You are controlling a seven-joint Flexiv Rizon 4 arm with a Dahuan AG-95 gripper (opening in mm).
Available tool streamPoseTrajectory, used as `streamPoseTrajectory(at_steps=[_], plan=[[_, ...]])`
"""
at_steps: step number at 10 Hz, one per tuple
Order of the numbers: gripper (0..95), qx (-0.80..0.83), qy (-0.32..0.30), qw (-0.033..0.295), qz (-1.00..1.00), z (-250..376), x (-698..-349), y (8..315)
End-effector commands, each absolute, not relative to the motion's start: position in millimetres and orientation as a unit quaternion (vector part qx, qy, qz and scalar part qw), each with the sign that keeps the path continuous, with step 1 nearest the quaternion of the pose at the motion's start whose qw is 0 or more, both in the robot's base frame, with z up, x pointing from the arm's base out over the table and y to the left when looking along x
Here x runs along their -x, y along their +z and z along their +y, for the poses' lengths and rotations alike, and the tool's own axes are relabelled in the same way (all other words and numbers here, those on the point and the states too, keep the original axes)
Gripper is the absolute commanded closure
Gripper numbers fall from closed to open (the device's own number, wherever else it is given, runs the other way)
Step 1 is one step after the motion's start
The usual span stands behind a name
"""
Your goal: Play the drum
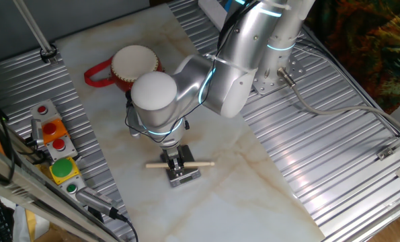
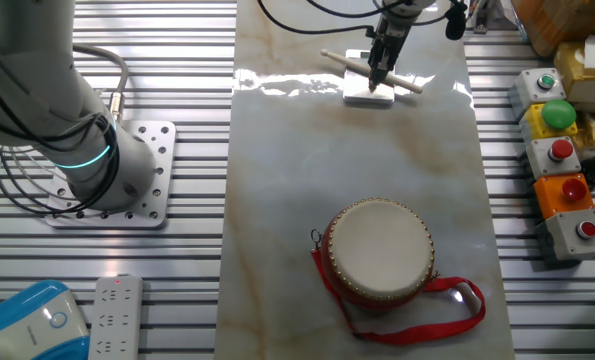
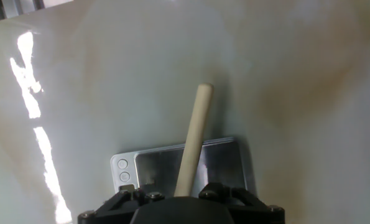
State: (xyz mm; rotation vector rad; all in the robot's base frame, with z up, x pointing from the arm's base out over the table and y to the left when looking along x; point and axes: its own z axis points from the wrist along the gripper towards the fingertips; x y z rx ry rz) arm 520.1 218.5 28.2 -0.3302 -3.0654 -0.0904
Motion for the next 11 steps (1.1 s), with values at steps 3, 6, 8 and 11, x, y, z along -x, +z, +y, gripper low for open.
streamPoseTrajectory(at_steps=[3,6,8,11], plan=[[57.0,0.106,-0.027,0.027,-0.994,215.2,-524.3,28.8],[57.0,0.106,-0.027,0.026,-0.994,215.2,-524.0,24.4],[76.0,0.108,-0.026,0.028,-0.993,215.4,-525.2,26.8],[95.0,0.110,-0.027,0.028,-0.993,215.4,-525.2,26.7]])
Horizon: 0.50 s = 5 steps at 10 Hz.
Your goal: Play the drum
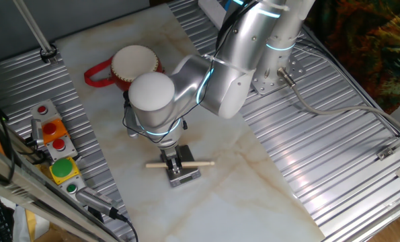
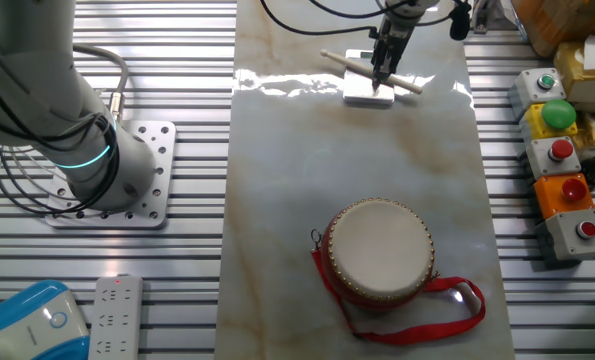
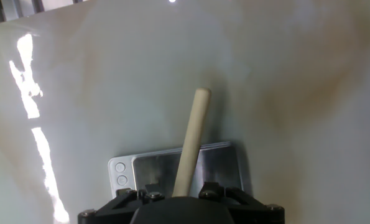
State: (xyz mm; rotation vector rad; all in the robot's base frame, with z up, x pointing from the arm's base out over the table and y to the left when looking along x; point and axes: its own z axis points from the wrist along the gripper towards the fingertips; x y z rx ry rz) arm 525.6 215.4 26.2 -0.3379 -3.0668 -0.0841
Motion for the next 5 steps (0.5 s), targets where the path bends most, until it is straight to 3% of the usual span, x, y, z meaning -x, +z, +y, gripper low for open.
streamPoseTrajectory(at_steps=[1,5], plan=[[95.0,0.112,-0.027,0.028,-0.993,215.4,-525.2,26.7],[95.0,0.109,-0.028,0.029,-0.993,215.4,-525.2,26.7]])
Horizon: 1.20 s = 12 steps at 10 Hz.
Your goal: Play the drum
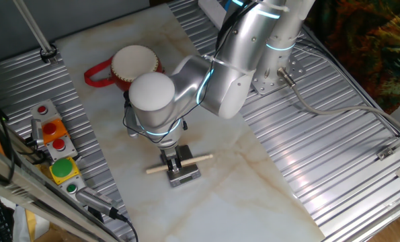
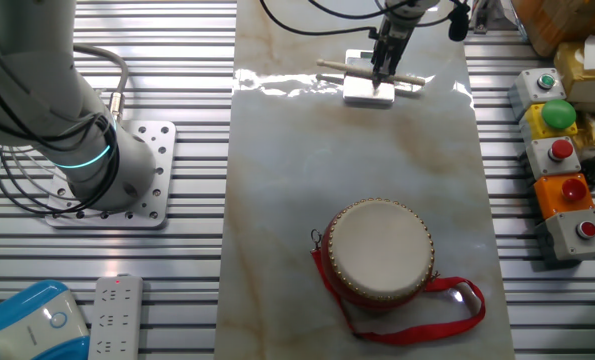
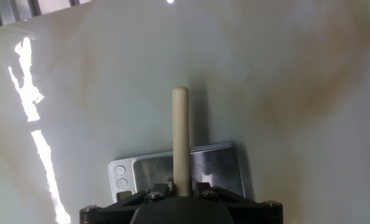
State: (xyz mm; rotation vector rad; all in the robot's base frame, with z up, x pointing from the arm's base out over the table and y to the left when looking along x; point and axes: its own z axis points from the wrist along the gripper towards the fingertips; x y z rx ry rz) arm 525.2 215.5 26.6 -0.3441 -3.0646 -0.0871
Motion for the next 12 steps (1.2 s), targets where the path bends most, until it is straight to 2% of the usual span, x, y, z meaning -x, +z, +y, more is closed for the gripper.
streamPoseTrajectory(at_steps=[1,6,12], plan=[[95.0,0.104,-0.028,0.028,-0.994,215.7,-526.6,28.0],[95.0,0.000,-0.030,0.031,-0.999,217.6,-538.8,59.0],[95.0,-0.255,-0.031,0.031,-0.966,201.5,-542.1,75.4]])
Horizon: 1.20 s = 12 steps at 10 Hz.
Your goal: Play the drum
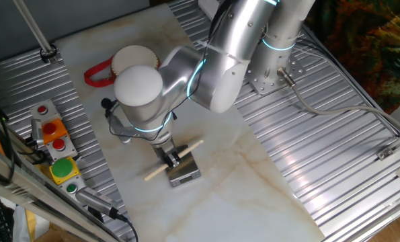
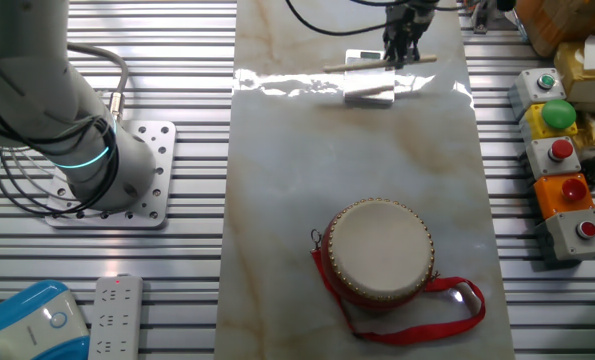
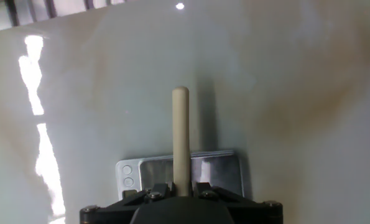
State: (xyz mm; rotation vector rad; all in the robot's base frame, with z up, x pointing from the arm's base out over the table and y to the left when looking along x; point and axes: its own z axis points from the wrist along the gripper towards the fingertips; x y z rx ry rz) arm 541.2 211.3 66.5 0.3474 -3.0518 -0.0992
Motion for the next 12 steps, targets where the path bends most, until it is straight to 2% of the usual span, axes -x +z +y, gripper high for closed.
streamPoseTrajectory(at_steps=[1,4,8,12], plan=[[95.0,-0.289,-0.031,0.029,-0.956,197.7,-543.3,78.2],[95.0,-0.433,0.006,0.032,-0.901,174.5,-552.5,97.0],[95.0,-0.506,0.038,0.042,-0.861,143.5,-568.8,129.7],[95.0,-0.529,0.037,0.033,-0.847,111.7,-562.7,149.4]])
